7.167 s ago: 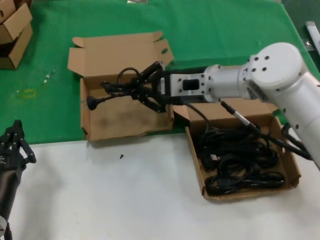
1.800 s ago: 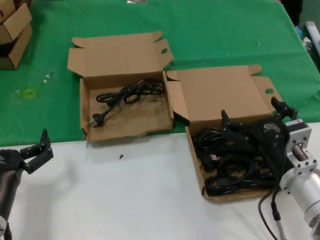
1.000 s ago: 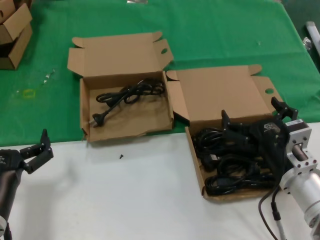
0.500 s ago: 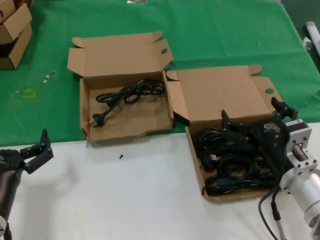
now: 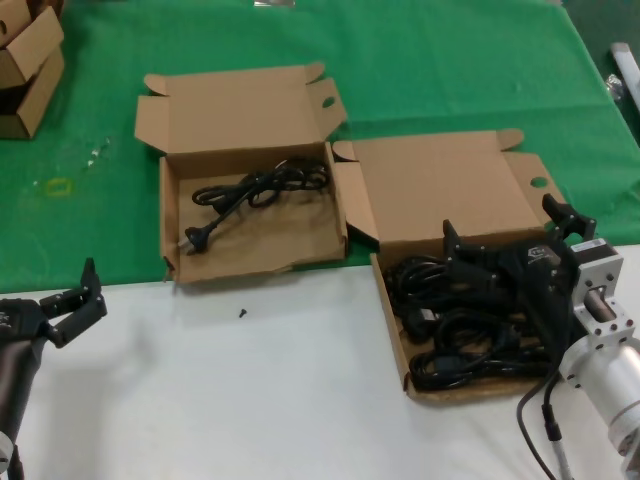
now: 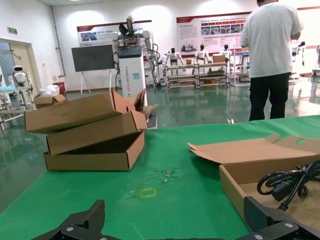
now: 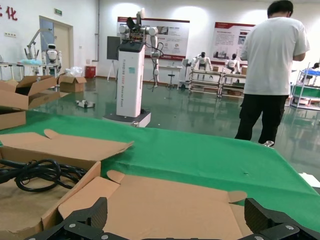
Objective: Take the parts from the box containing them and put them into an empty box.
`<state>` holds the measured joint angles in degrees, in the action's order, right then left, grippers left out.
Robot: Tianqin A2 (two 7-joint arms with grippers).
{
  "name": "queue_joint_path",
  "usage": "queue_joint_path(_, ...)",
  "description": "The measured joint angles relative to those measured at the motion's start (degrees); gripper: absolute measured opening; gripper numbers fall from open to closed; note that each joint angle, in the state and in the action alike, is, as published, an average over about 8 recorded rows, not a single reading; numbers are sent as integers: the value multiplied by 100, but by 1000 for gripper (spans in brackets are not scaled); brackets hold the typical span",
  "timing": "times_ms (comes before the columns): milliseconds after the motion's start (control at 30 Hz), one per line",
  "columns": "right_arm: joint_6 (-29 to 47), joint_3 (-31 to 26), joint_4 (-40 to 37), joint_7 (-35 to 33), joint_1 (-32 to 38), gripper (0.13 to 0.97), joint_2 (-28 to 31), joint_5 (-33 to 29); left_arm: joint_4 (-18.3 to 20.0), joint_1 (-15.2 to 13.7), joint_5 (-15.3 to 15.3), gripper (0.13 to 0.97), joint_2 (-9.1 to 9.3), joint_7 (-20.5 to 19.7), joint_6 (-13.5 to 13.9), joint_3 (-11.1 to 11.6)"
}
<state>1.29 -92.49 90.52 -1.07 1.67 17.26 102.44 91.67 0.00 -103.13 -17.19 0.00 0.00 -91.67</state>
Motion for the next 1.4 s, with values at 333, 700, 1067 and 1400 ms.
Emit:
queue_joint_path(333, 0, 0, 0, 0, 0, 966, 0, 0, 0, 0, 0, 966, 0, 0, 0, 0)
queue_joint_path(700, 0, 0, 0, 0, 0, 966, 0, 0, 0, 0, 0, 966, 0, 0, 0, 0)
queue_joint_path(1067, 0, 0, 0, 0, 0, 966, 0, 0, 0, 0, 0, 966, 0, 0, 0, 0)
queue_joint_path(1400, 0, 0, 0, 0, 0, 966, 0, 0, 0, 0, 0, 966, 0, 0, 0, 0)
